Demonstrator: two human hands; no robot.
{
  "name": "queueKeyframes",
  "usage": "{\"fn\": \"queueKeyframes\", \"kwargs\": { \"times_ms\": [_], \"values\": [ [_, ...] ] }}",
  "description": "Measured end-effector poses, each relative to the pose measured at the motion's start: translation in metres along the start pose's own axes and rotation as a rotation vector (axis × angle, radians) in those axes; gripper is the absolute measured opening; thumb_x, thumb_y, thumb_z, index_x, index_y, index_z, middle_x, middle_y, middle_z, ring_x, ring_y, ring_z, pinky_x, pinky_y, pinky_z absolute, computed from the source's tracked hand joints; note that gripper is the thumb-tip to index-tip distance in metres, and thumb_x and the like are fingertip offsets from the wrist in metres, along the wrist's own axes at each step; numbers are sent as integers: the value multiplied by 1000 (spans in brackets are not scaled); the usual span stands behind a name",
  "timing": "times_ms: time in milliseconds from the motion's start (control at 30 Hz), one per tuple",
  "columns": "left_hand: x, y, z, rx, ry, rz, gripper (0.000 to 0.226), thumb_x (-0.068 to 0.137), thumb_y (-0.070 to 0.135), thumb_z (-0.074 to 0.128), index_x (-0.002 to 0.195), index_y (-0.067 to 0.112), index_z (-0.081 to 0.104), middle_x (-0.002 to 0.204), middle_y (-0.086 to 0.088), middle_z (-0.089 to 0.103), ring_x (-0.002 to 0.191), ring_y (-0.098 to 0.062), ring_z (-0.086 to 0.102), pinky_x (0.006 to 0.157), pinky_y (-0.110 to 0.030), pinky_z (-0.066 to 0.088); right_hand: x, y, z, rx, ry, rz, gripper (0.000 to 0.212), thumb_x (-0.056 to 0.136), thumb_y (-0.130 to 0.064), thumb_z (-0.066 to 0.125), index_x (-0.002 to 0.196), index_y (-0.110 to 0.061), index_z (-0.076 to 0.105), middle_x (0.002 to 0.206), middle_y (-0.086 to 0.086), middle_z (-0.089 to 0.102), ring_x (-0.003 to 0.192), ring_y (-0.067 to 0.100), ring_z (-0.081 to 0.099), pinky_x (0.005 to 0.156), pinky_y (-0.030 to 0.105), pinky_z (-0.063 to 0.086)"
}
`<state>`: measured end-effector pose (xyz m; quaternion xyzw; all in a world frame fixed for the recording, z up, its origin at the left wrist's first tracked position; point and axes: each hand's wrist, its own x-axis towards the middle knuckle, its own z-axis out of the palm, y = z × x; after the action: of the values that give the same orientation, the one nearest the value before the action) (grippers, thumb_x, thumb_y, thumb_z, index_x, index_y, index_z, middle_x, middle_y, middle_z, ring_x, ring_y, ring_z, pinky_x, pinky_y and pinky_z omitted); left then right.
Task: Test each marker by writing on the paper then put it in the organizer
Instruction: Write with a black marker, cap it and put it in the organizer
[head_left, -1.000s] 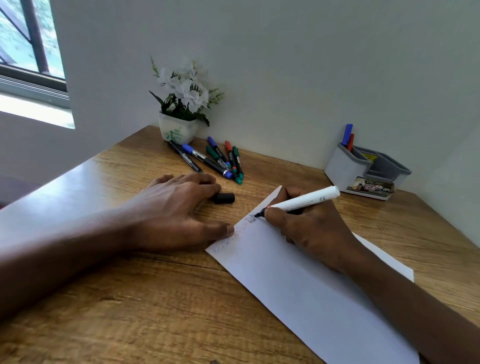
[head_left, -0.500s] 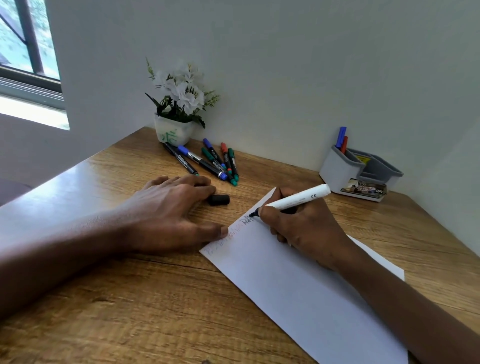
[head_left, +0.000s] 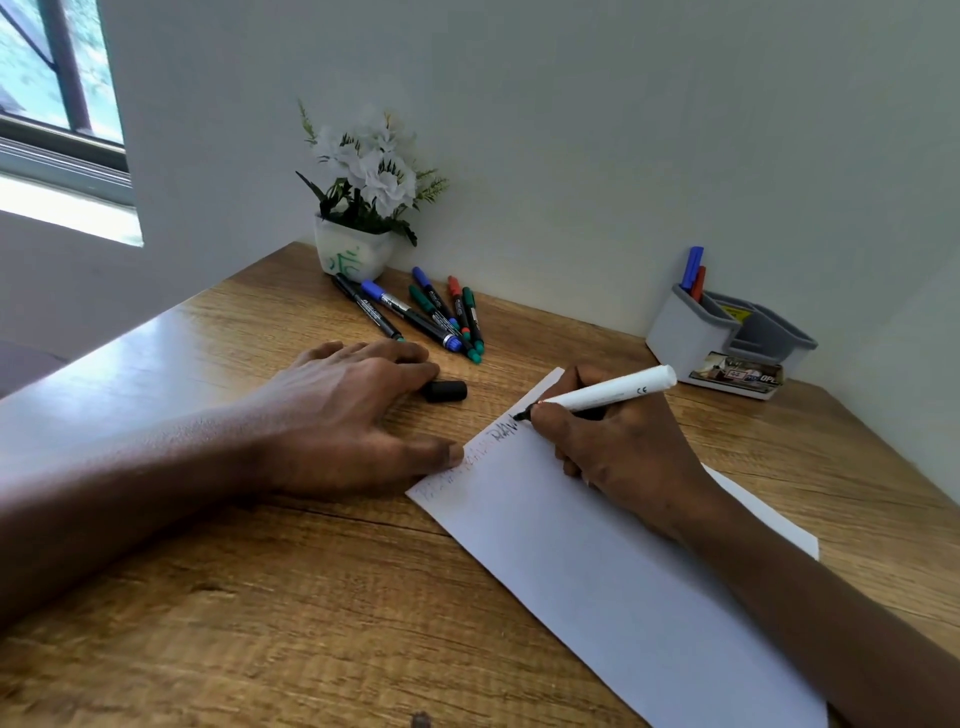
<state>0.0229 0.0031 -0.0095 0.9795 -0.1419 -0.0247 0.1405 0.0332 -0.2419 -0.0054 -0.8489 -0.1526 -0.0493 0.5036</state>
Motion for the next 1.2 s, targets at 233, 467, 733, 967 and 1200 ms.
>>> {"fn": "queueKeyframes", "kwargs": {
  "times_ms": [233, 467, 733, 967, 1200],
  "values": [
    [0, 1, -1, 4, -17, -11, 108, 65, 93, 32, 159, 42, 19, 166, 20, 14, 150, -7, 18, 124, -41, 14, 1, 1, 0, 43, 34, 35, 13, 87, -12, 74, 76, -16, 67, 51, -1, 62, 43, 7, 56, 41, 16, 42],
    [0, 2, -1, 1, -20, -11, 109, 63, 93, 31, 159, 42, 20, 166, 20, 14, 150, -7, 17, 123, -40, 13, 2, 2, 0, 17, 48, 41, 14, 85, -17, 76, 76, -15, 67, 53, 0, 65, 44, 9, 59, 41, 19, 44],
    [1, -1, 1, -6, -1, 6, 110, 62, 95, 30, 159, 42, 20, 166, 20, 14, 150, -8, 18, 124, -42, 15, 2, 2, 1, 5, 91, 50, 17, 86, -15, 76, 74, -18, 64, 53, 2, 65, 43, 12, 59, 40, 21, 44],
    [1, -2, 1, -28, 32, 28, 109, 63, 94, 34, 158, 41, 24, 165, 20, 19, 148, -6, 23, 122, -40, 19, 4, 3, 1, 259, 173, 146, 9, 90, -12, 73, 85, -8, 67, 62, 7, 70, 52, 16, 63, 43, 22, 46],
    [0, 0, 1, -72, 328, 77, 68, 86, 74, 51, 146, 42, 47, 150, 12, 49, 134, -10, 48, 106, -37, 45, 7, 4, -11, 712, 24, 169, 26, 97, -13, 53, 103, -7, 76, 84, 16, 75, 71, 21, 70, 55, 24, 54]
  ]
}}
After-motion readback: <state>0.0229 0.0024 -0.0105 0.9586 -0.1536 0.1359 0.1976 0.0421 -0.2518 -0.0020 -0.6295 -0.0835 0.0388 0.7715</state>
